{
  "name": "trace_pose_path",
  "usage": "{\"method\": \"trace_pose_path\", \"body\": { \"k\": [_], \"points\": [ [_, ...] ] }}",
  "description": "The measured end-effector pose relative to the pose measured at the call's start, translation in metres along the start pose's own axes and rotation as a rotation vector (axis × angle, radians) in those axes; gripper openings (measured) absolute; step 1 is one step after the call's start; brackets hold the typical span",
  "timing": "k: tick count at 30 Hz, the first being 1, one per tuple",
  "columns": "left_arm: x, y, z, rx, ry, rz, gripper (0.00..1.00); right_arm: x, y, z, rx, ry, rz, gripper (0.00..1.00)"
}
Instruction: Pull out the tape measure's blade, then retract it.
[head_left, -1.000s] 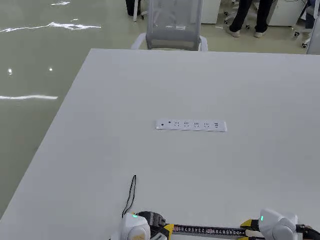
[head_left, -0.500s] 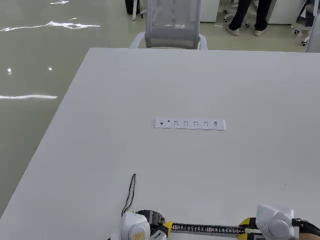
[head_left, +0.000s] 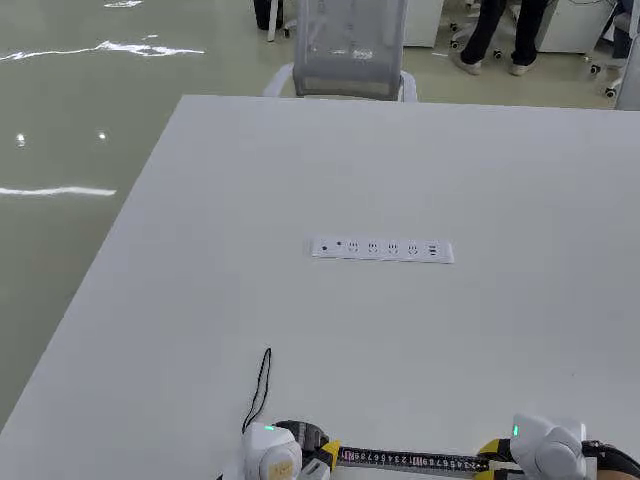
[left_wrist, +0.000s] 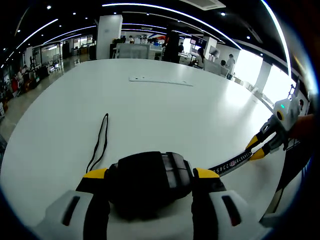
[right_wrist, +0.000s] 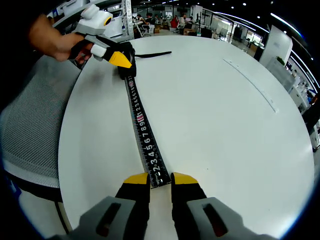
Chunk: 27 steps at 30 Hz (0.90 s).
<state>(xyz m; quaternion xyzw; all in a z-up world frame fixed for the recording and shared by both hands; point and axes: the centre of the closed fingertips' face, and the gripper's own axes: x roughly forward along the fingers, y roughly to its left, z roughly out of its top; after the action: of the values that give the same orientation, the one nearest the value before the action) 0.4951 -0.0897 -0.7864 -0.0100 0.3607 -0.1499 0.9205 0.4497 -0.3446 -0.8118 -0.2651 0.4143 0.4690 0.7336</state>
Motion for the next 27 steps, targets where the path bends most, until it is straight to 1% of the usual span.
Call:
{"method": "trace_pose_path", "body": {
  "k": [1,3,6,12,17,27],
  "points": [
    [0.0,-0.0002,-0.0005,0.006,0.018,0.003,0.63,0.0002,-0.0001,-0.0004,0.0,0.0,0.001,0.15],
    [0.0004,0.0001,-0.0006,0.005,0.028,0.005,0.62,0.0005,-0.0001,-0.0007,-0.004,0.002,0.003,0.15],
    [0.0006,0.0007,-0.0022,0.02,0.027,0.003,0.61,0.0011,0.0001,-0.0007,-0.01,0.008,0.007,0.15],
    [0.001,0.0007,-0.0023,0.028,0.028,-0.001,0.61,0.0021,-0.0004,-0.0014,-0.022,0.02,0.004,0.15],
    [0.0013,0.0005,-0.0034,0.039,0.048,0.001,0.61,0.0007,0.0003,-0.0003,-0.028,0.026,-0.003,0.14],
    [0.0011,0.0002,-0.0035,0.058,0.044,0.001,0.61,-0.0003,0.0006,0.0009,-0.025,0.027,-0.005,0.14]
  ]
}}
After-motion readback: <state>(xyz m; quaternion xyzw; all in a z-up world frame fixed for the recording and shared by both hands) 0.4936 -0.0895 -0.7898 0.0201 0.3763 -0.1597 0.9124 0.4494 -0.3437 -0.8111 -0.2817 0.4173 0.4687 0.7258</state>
